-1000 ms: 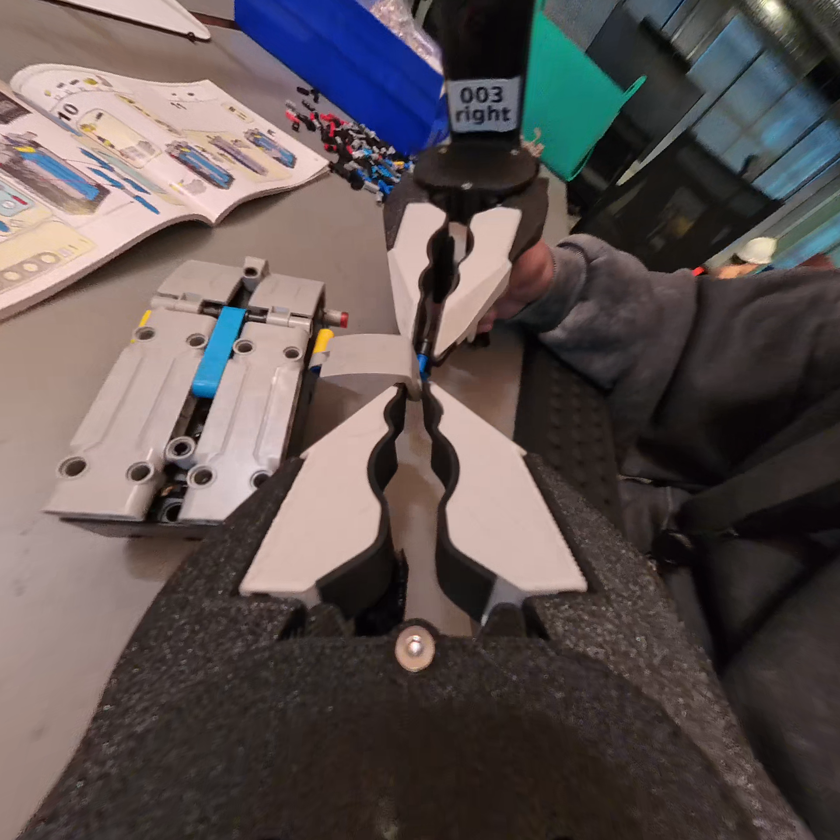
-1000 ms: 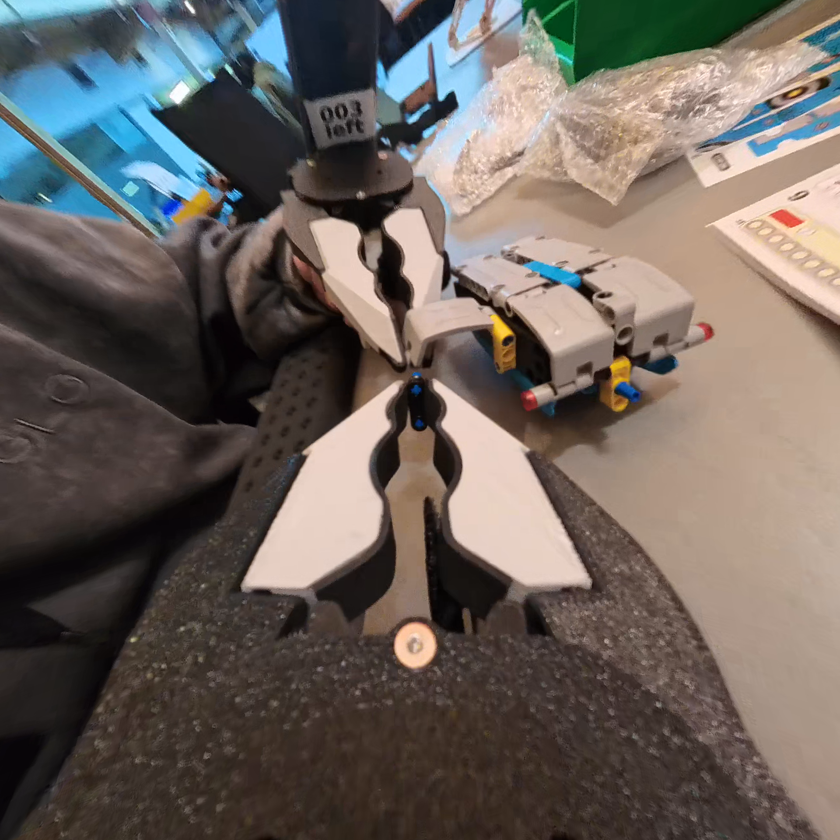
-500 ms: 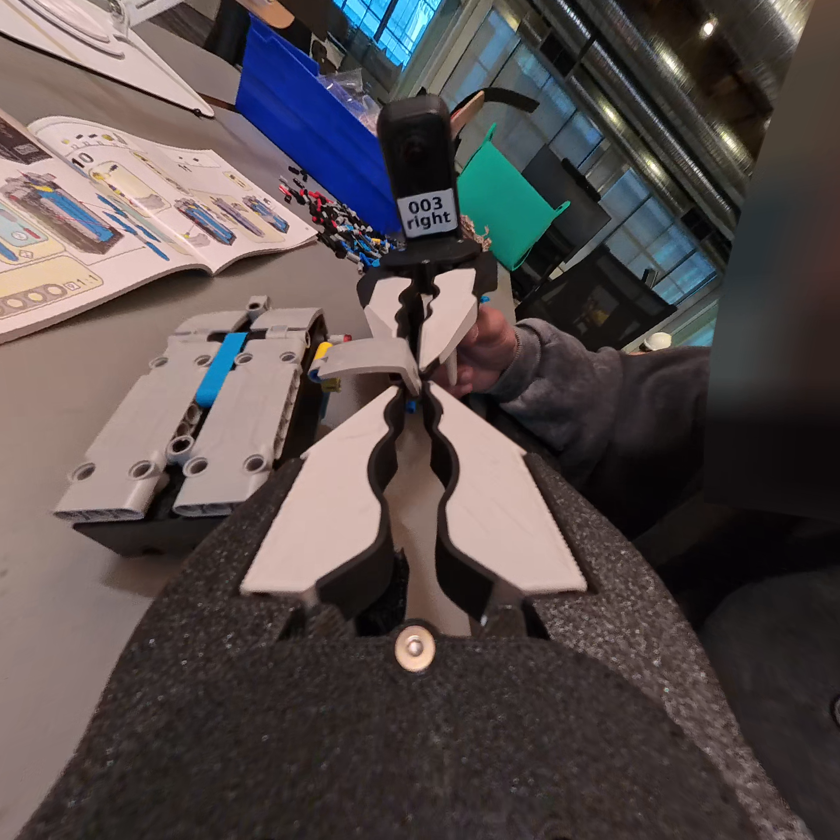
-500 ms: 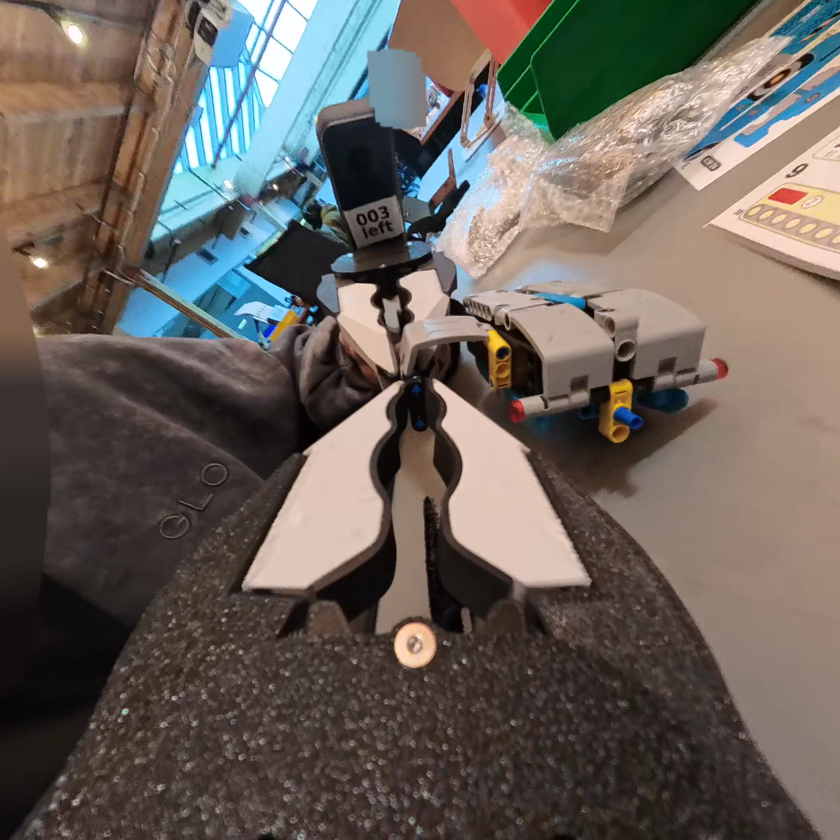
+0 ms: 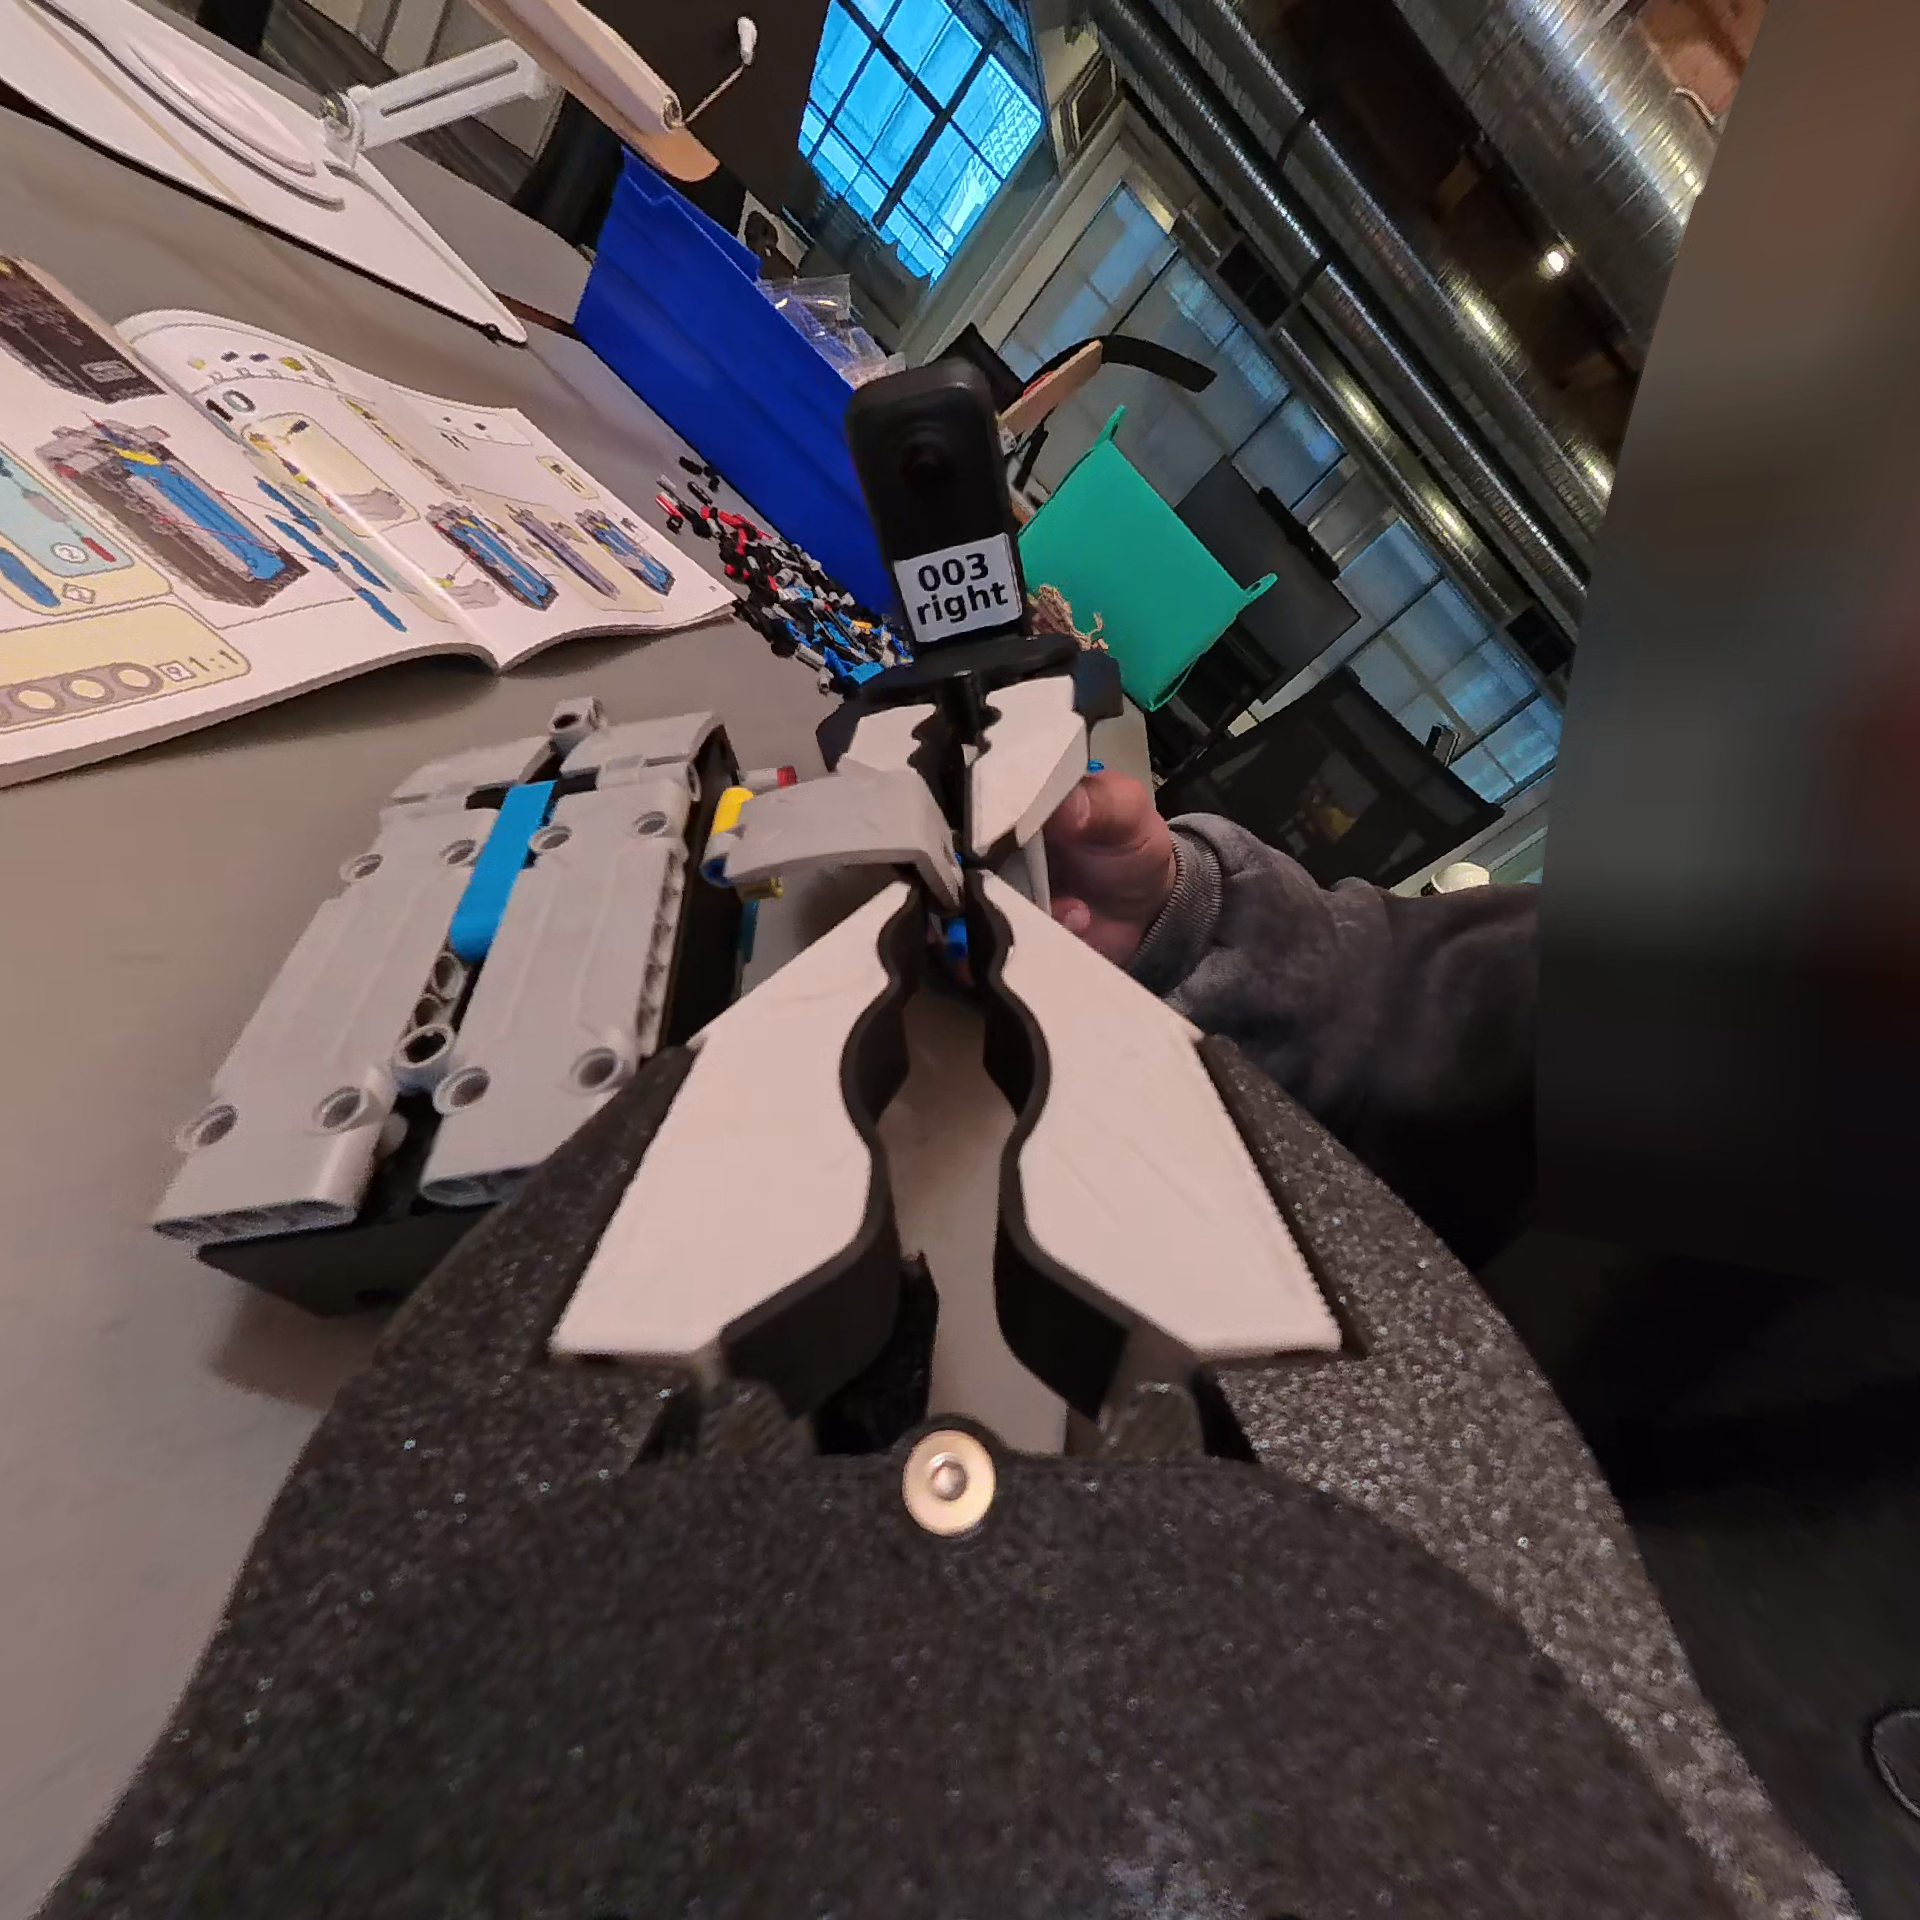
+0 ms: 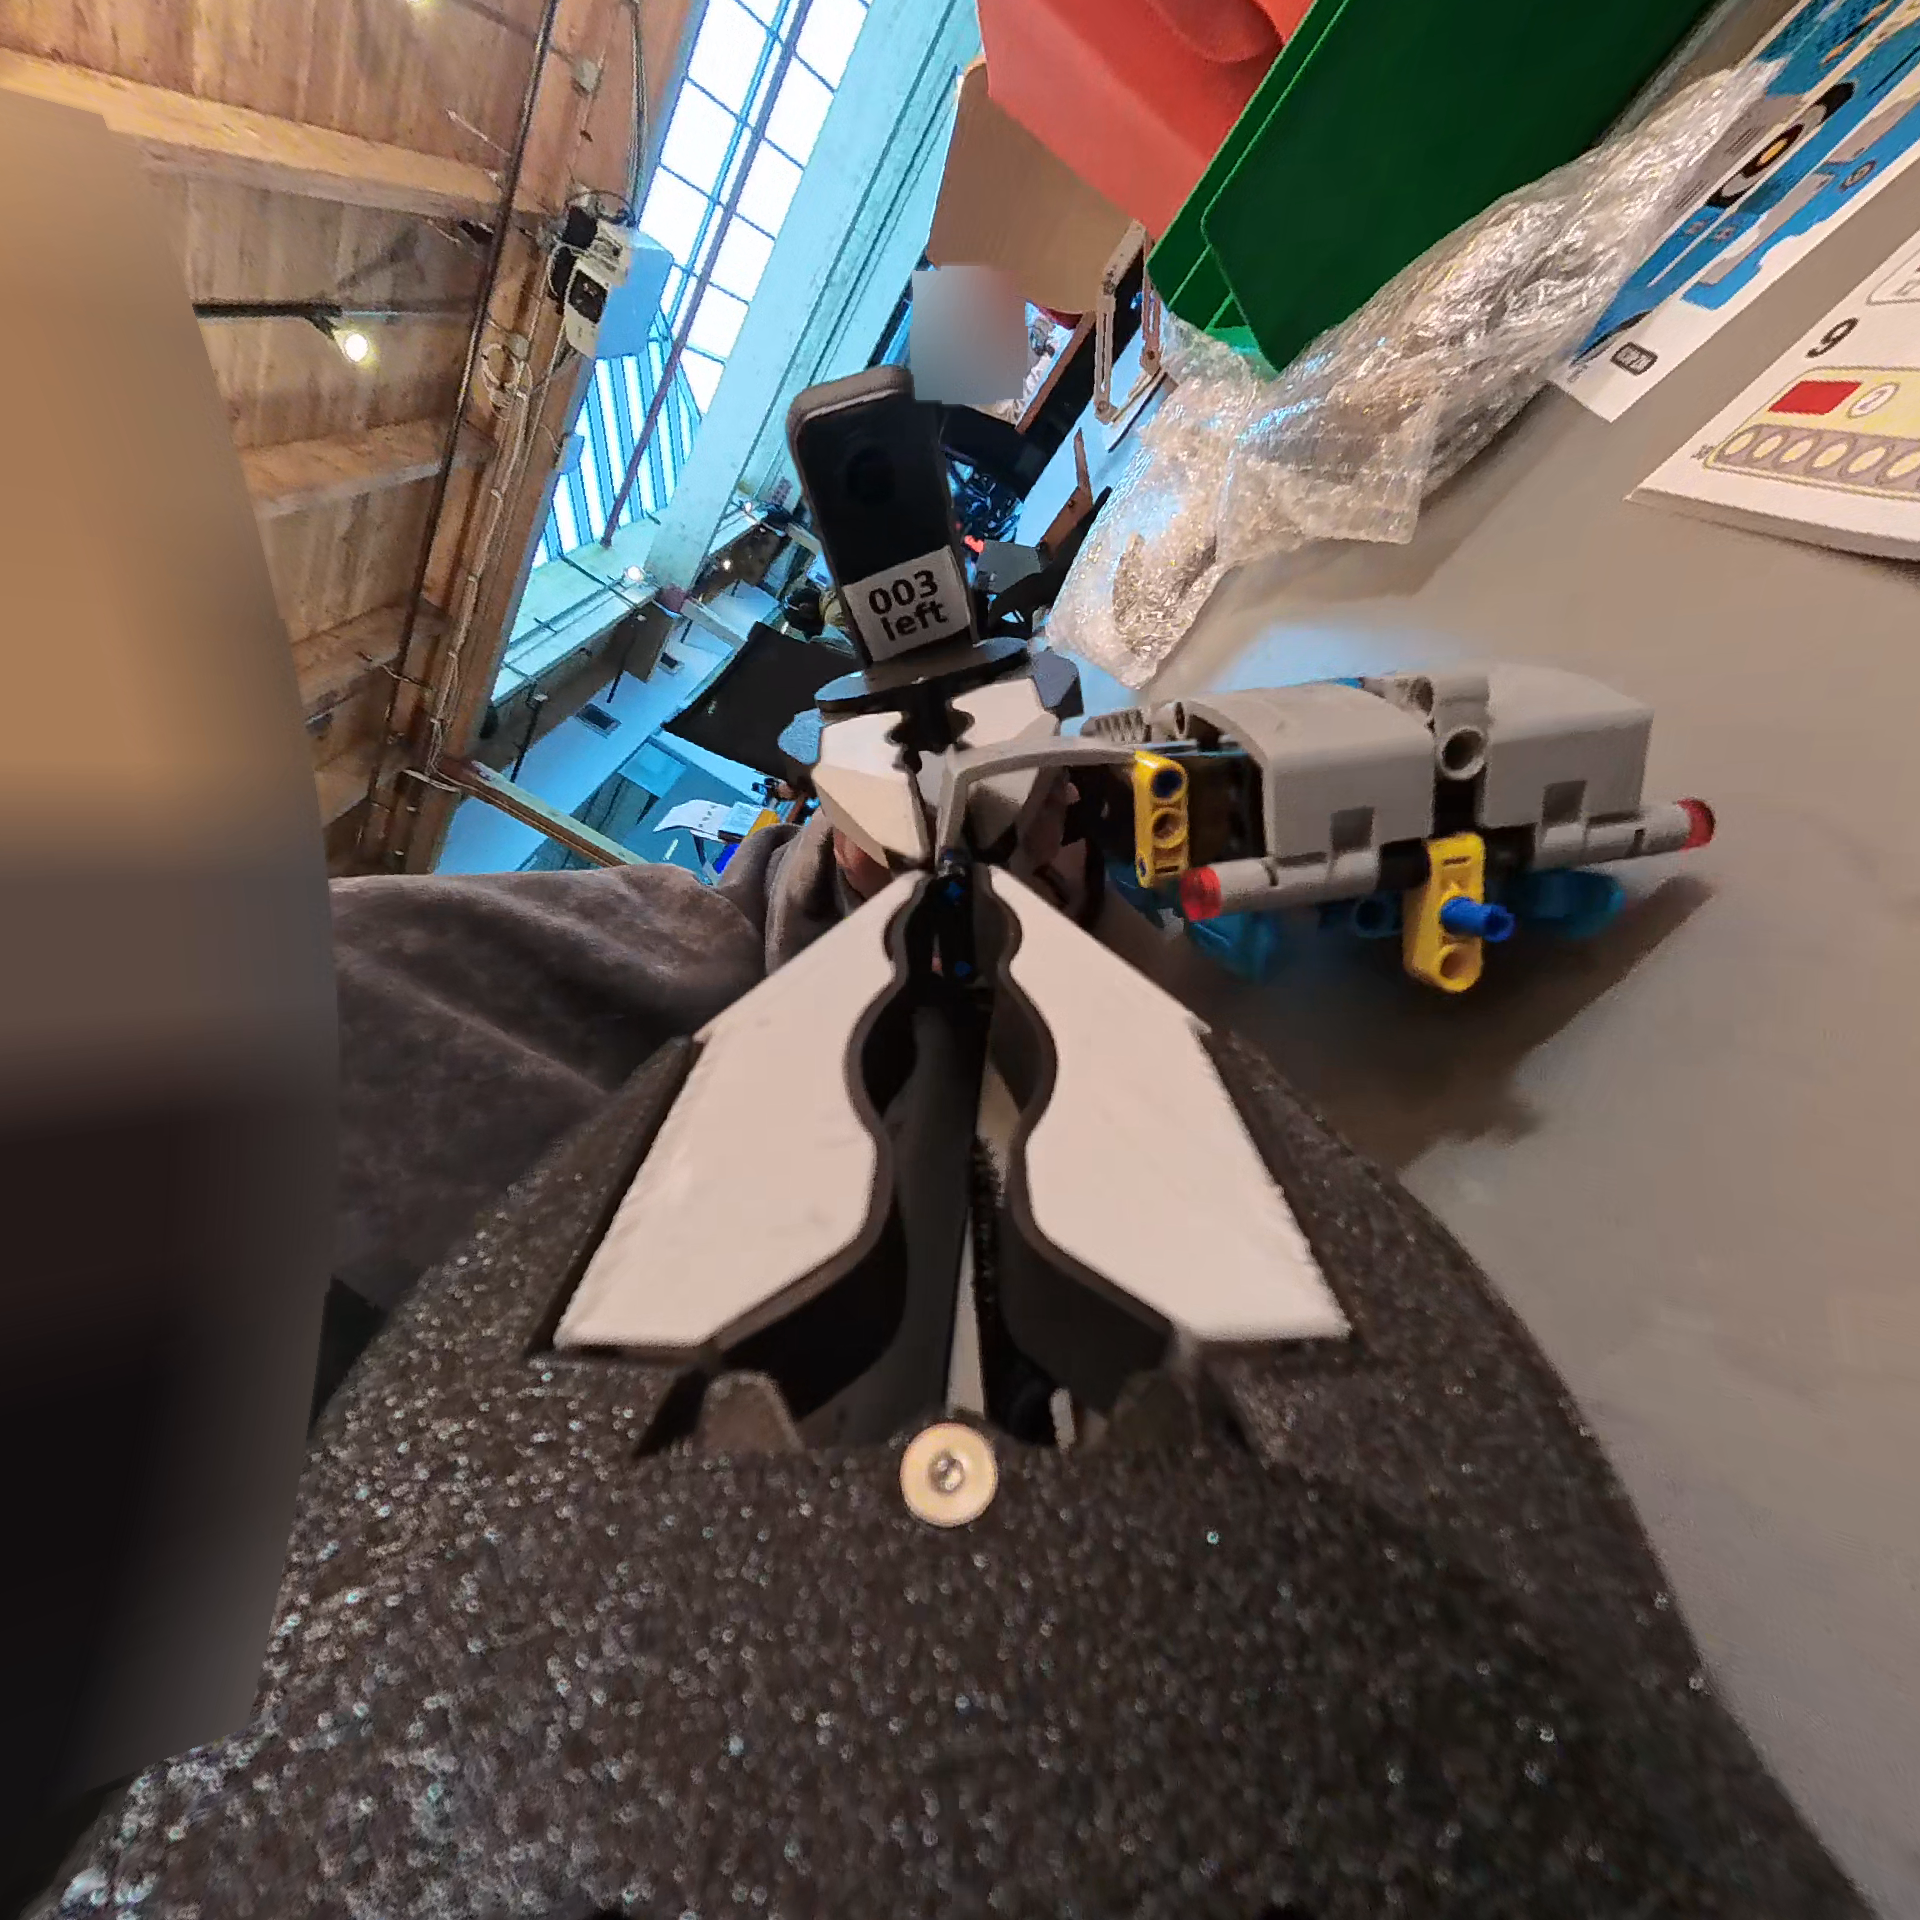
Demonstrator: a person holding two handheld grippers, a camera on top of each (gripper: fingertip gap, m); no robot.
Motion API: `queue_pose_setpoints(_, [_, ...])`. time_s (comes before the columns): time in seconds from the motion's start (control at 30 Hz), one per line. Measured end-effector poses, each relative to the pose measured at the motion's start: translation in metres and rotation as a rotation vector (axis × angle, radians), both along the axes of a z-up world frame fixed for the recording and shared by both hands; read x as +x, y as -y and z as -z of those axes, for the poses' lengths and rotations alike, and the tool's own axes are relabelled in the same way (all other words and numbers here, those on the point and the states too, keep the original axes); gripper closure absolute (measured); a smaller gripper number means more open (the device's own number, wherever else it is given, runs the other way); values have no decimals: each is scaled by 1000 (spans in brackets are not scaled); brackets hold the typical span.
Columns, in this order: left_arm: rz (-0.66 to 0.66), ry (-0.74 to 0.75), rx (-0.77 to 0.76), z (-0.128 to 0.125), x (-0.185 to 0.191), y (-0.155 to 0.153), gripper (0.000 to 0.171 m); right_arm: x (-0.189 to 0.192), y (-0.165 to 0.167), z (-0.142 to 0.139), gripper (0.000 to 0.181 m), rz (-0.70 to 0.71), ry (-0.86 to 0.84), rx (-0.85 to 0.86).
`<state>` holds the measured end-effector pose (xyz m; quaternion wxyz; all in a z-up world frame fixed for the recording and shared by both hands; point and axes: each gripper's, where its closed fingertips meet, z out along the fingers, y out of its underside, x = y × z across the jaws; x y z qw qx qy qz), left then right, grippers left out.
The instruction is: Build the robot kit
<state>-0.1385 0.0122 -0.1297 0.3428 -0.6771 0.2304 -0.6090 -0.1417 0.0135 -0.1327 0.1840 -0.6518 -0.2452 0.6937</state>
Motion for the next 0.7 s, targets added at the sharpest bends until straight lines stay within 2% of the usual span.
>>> queue_pose_setpoints(0.17, [32, 19, -15, -1, 1, 4, 166, 0, 4, -1, 174, -39, 5, 38])
queue_pose_setpoints(0.3, [74, 13, -37, 1, 3, 8, 166, -2, 9, 1, 175, -76, 94, 209])
queue_pose_setpoints(0.6, [94, 6, -23, 1, 4, 11, 166, -1, 12, 2, 175, -106, 109, 217])
queue_pose_setpoints(0.7, [108, 5, -48, 3, 5, 12, 166, 0, 13, 4, 175, -96, 149, 347])
